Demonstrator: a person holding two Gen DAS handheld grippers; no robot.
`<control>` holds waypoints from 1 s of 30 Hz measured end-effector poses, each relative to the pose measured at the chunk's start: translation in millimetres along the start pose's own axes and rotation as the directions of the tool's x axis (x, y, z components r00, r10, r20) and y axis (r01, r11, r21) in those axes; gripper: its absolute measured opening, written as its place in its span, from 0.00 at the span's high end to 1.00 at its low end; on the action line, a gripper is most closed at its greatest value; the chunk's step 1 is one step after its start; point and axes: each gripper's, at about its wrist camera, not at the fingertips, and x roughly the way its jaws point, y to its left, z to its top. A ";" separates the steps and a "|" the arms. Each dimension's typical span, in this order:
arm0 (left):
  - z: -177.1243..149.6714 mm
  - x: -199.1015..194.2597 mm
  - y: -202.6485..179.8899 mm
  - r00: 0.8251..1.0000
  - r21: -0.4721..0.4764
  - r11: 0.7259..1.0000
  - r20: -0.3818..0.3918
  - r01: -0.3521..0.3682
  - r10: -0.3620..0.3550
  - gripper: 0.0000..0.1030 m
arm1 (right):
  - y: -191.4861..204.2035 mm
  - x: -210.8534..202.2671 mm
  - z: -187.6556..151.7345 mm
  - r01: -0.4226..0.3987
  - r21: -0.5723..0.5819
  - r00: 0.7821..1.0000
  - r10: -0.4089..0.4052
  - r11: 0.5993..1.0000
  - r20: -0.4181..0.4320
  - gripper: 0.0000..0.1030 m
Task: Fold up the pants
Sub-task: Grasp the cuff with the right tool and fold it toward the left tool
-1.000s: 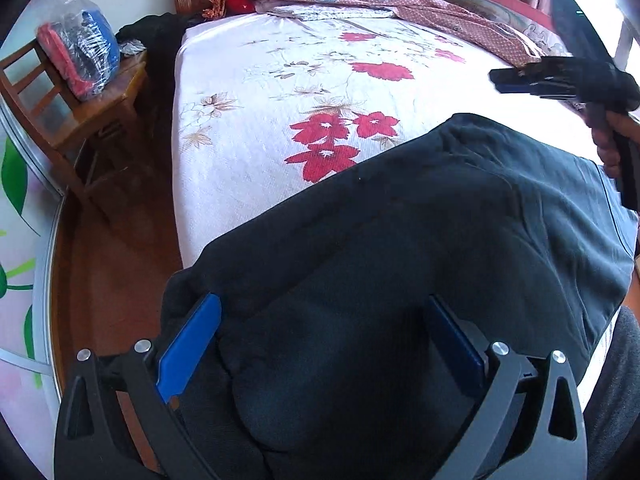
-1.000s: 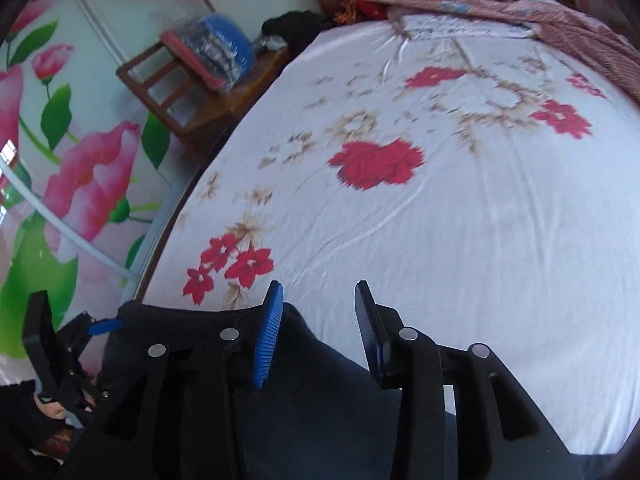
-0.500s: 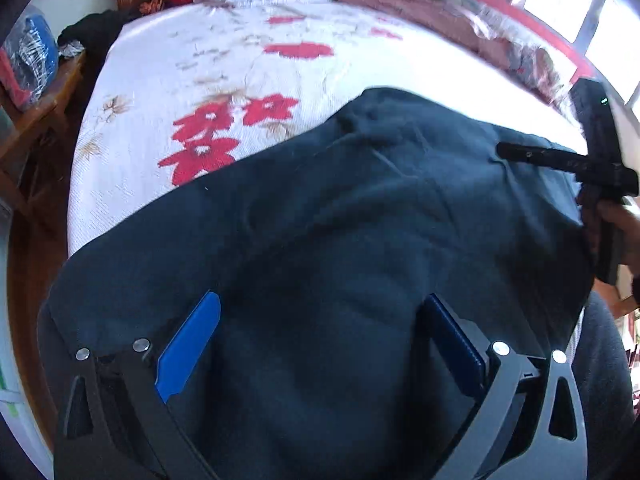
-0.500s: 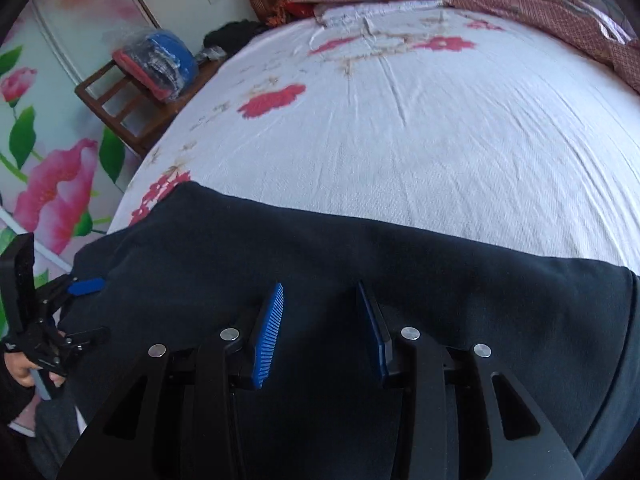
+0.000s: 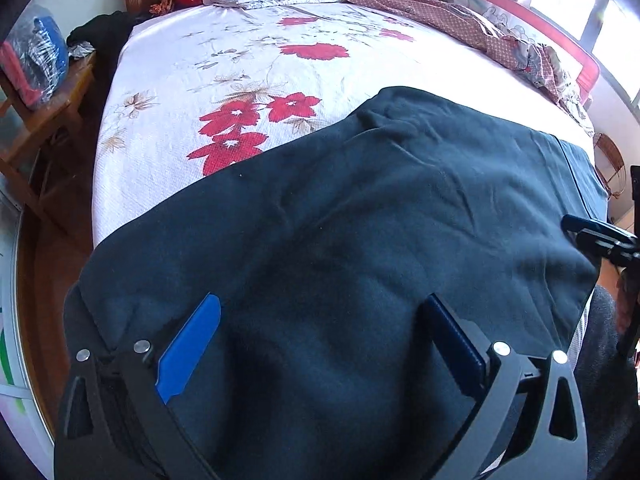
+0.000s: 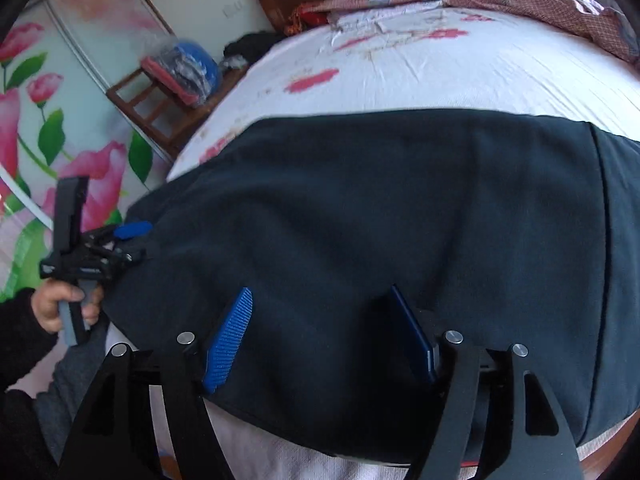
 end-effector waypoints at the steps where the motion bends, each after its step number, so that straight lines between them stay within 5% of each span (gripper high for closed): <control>1: 2.1 -1.0 -0.8 1.000 -0.002 1.000 -0.011 -0.010 0.010 0.02 | -10.9 -19.9 5.9 -0.058 0.076 0.996 0.052 0.995 0.079 0.32; 3: 6.4 -5.8 -5.2 0.998 -0.018 0.999 -0.039 -0.042 0.041 0.02 | -47.4 -66.4 11.7 -0.121 0.230 0.969 0.064 0.966 0.240 0.32; 5: 10.0 -17.7 -11.9 0.997 -0.043 0.997 -0.038 -0.062 0.060 0.02 | -102.8 -111.5 3.2 -0.090 0.400 0.938 -0.057 0.912 0.341 0.32; 7: 11.4 -33.3 -24.1 1.000 -0.070 0.998 -0.015 -0.008 0.006 0.02 | -168.9 -153.5 -21.3 -0.045 0.621 0.897 -0.242 0.782 0.370 0.32; 10: 13.4 -53.8 -58.2 0.994 -0.065 0.992 0.017 0.111 -0.111 0.02 | -242.7 -202.0 -61.0 -0.061 0.799 0.812 -0.436 0.599 0.389 0.32; 12: 14.2 -64.1 -89.8 0.983 -0.023 0.983 0.025 0.182 -0.181 0.02 | -273.0 -213.6 -70.9 -0.064 0.836 0.789 -0.485 0.545 0.376 0.32; 15: 14.7 -73.8 -132.1 0.964 0.046 0.963 0.014 0.265 -0.266 0.02 | -307.7 -208.9 -78.7 -0.102 0.880 0.793 -0.496 0.465 0.354 0.32; 19: 12.1 -76.7 -164.4 0.954 0.122 0.946 -0.028 0.299 -0.298 0.02 | -326.9 -198.2 -71.6 -0.147 0.878 0.798 -0.470 0.455 0.377 0.35; 24: 3.0 -72.9 -165.2 0.958 0.106 0.953 -0.083 0.283 -0.275 0.02 | -328.0 -184.6 -60.7 -0.136 0.871 0.841 -0.410 0.471 0.354 0.61; 30: 0.0 -66.5 -155.5 0.957 0.057 0.958 -0.101 0.279 -0.273 0.02 | -318.4 -180.4 -45.9 -0.074 0.844 0.856 -0.400 0.531 0.326 0.90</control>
